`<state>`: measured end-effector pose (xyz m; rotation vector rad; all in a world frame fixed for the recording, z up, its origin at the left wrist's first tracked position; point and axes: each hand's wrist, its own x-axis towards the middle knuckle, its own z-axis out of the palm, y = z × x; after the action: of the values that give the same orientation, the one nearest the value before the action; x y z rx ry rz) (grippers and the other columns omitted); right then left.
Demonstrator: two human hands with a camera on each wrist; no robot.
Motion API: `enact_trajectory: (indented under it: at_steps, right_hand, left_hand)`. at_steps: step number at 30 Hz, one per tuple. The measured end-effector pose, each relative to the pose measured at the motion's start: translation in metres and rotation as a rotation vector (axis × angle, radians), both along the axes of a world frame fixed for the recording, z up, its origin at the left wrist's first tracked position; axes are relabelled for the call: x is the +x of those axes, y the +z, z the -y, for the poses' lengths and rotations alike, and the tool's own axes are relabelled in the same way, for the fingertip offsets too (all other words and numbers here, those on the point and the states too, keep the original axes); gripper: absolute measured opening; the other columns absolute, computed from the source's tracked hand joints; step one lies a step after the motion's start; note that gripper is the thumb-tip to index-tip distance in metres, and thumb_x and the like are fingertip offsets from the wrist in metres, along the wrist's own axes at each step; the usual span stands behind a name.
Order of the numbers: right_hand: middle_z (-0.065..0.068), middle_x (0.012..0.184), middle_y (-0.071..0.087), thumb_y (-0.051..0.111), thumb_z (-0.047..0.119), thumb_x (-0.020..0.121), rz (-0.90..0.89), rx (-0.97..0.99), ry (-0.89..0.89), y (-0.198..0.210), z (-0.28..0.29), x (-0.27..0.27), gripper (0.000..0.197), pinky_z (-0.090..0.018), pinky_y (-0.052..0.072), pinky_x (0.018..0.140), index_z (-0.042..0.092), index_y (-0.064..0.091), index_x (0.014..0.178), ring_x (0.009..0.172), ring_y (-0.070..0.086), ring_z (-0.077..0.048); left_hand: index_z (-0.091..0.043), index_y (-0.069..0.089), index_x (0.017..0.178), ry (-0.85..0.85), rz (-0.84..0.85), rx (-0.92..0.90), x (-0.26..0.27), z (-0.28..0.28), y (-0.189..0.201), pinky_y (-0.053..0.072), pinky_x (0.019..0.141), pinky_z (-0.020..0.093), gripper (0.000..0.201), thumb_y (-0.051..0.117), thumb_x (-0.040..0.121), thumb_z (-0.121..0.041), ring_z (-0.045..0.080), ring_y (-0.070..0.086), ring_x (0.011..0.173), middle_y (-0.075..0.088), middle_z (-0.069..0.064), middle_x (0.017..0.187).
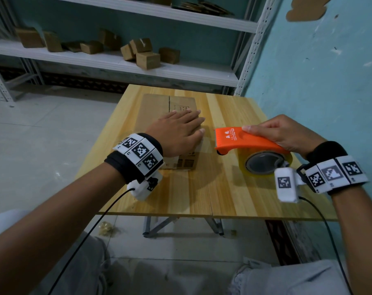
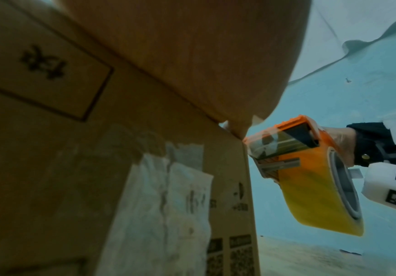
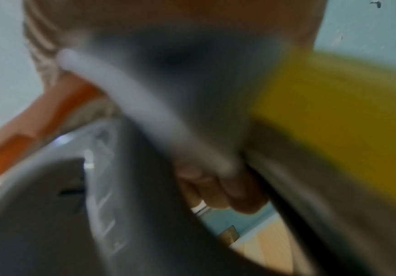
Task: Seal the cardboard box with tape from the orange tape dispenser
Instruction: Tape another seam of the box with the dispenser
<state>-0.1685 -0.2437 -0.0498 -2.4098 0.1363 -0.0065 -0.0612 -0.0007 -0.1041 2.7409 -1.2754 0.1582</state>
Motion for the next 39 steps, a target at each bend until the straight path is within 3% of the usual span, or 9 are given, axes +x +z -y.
enact_trajectory:
  at_steps: [5,9,17,21,24,28,32,39]
  right_hand:
    - [-0.018,0.07,0.069,0.056,0.059,0.08,0.002,-0.006,-0.007,-0.0009,0.0013,-0.0003,0.06,-0.013,0.049,0.053,0.002,0.076,0.089,0.05,0.062,-0.015]
    - [-0.007,0.061,0.068,0.056,0.058,0.081,-0.012,0.007,-0.015,0.0001,0.0001,-0.0017,0.056,-0.012,0.048,0.051,0.005,0.075,0.084,0.048,0.061,-0.013]
    - [-0.007,0.059,0.068,0.057,0.057,0.08,-0.007,0.014,-0.019,0.0008,0.0012,-0.0034,0.054,-0.012,0.048,0.051,0.007,0.075,0.082,0.047,0.061,-0.013]
    - [-0.015,0.067,0.068,0.057,0.06,0.077,0.012,0.005,-0.02,0.0009,0.0032,-0.0039,0.057,-0.017,0.049,0.055,0.006,0.075,0.083,0.052,0.063,-0.017]
    - [-0.018,0.068,0.068,0.057,0.06,0.078,0.007,0.015,-0.014,0.0009,0.0033,-0.004,0.061,-0.014,0.048,0.053,0.003,0.075,0.086,0.051,0.062,-0.016]
    - [-0.004,0.058,0.067,0.057,0.059,0.077,-0.015,0.015,-0.032,0.0014,0.0041,-0.0061,0.057,-0.012,0.048,0.051,0.005,0.075,0.084,0.048,0.061,-0.012]
    - [0.0,0.054,0.066,0.057,0.058,0.078,-0.029,0.021,-0.04,0.0015,0.0042,-0.0079,0.054,-0.011,0.047,0.049,0.007,0.075,0.083,0.046,0.06,-0.009]
    - [-0.017,0.072,0.069,0.058,0.068,0.072,0.028,-0.089,-0.028,0.0042,0.0002,-0.0085,0.068,-0.022,0.049,0.062,0.003,0.076,0.085,0.055,0.063,-0.018]
  left_hand:
    - [-0.026,0.01,0.153,0.004,0.008,-0.001,0.0003,0.0,-0.0006,0.004,0.119,0.039,0.056,0.012,0.101,-0.047,0.016,0.001,0.148,0.004,-0.001,0.161]
    - [-0.027,0.01,0.153,0.006,0.003,-0.008,0.0019,0.0005,-0.0019,0.003,0.119,0.038,0.056,0.012,0.101,-0.049,0.014,0.001,0.148,0.004,-0.003,0.161]
    - [-0.028,0.011,0.152,0.01,-0.006,-0.022,0.001,0.0011,-0.0018,0.002,0.118,0.037,0.055,0.013,0.101,-0.049,0.013,0.001,0.148,0.004,-0.004,0.161]
    - [-0.028,0.011,0.152,0.014,-0.005,-0.029,0.0004,0.0011,-0.0023,0.002,0.117,0.036,0.055,0.013,0.101,-0.049,0.013,0.001,0.148,0.004,-0.004,0.161]
    - [-0.028,0.011,0.153,0.012,-0.008,-0.024,0.0001,0.0012,-0.0016,0.001,0.117,0.036,0.055,0.013,0.102,-0.049,0.013,0.001,0.148,0.004,-0.004,0.161]
    - [-0.028,0.011,0.153,0.012,-0.016,-0.029,-0.0005,0.0007,-0.0012,0.001,0.118,0.036,0.055,0.013,0.101,-0.049,0.013,0.0,0.148,0.004,-0.005,0.161]
    - [-0.028,0.01,0.152,0.013,-0.01,-0.027,-0.0006,0.0007,-0.0014,0.002,0.118,0.036,0.055,0.013,0.101,-0.049,0.013,0.001,0.148,0.004,-0.004,0.161]
    - [-0.028,0.009,0.153,0.013,-0.021,-0.015,0.0009,0.002,-0.0004,0.0,0.118,0.036,0.055,0.014,0.101,-0.049,0.012,-0.001,0.148,0.002,-0.005,0.161]
